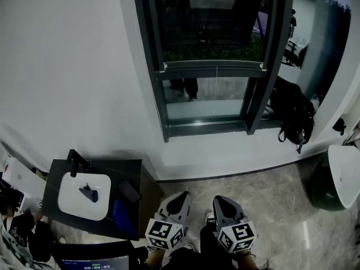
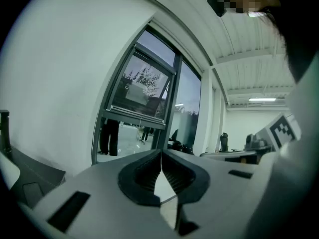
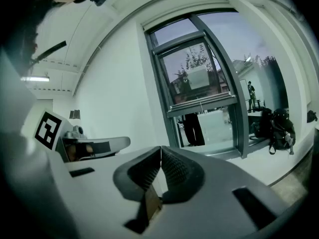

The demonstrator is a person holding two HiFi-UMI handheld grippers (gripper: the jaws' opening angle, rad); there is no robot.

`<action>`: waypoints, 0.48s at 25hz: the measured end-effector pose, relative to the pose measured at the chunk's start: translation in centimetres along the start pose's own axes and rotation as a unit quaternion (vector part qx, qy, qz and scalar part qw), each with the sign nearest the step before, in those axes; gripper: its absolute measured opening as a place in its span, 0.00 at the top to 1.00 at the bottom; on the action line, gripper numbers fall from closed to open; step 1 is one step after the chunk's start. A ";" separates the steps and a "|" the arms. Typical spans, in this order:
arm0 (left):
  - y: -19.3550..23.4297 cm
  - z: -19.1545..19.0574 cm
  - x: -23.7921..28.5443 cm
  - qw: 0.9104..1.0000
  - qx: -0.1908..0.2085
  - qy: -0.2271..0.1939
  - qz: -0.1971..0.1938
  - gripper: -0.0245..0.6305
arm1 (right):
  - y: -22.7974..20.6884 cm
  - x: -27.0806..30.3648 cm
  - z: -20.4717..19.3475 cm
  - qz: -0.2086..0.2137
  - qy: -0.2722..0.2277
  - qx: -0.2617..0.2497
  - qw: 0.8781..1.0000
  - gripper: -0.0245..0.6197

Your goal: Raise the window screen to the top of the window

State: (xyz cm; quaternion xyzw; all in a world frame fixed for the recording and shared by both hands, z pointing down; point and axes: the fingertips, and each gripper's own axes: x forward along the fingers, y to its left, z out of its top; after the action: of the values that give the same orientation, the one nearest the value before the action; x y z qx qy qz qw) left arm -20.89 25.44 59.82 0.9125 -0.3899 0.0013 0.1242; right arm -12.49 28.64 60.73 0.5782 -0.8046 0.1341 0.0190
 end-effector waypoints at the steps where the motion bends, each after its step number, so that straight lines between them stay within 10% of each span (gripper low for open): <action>1: 0.3 0.0 0.9 1.000 -0.001 0.001 0.004 0.96 | -0.8 0.7 0.0 0.002 0.001 0.001 1.000 0.95; 12: 2.8 3.6 15.1 0.999 0.002 -0.014 0.048 0.96 | -12.8 10.0 5.6 0.043 -0.002 -0.010 0.999 0.95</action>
State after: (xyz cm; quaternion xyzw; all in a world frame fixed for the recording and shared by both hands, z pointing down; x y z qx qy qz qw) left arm -12.66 12.02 58.49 0.8928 -0.4352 -0.0048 0.1161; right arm -3.09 14.31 59.72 0.5428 -0.8303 0.1253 0.0172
